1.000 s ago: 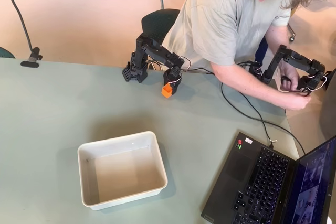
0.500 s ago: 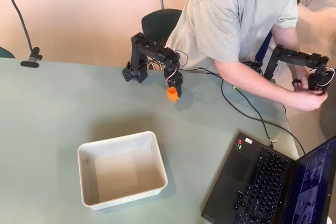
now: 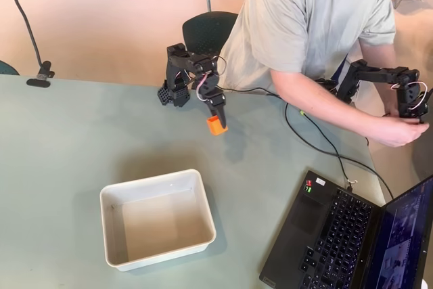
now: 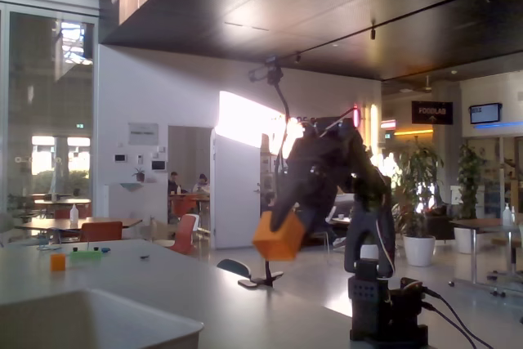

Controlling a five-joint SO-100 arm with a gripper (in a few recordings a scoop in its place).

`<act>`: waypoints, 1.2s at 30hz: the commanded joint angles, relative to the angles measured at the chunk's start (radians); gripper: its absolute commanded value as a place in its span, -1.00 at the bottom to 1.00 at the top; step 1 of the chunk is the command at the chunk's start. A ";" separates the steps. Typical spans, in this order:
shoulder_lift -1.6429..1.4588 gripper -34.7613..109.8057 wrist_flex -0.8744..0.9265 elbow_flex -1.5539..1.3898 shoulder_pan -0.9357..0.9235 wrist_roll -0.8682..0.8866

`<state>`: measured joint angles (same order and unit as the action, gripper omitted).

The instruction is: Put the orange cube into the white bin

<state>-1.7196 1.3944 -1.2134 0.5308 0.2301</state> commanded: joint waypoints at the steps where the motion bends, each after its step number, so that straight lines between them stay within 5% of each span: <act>1: -0.026 -0.33 -0.014 0.055 -0.092 -0.040; 10: 0.021 -0.33 -0.129 0.058 -0.321 -0.054; 36: 0.422 -0.33 -0.738 0.060 -0.615 -0.052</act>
<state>-1.3100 0.7363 -1.1980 -0.0844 0.1749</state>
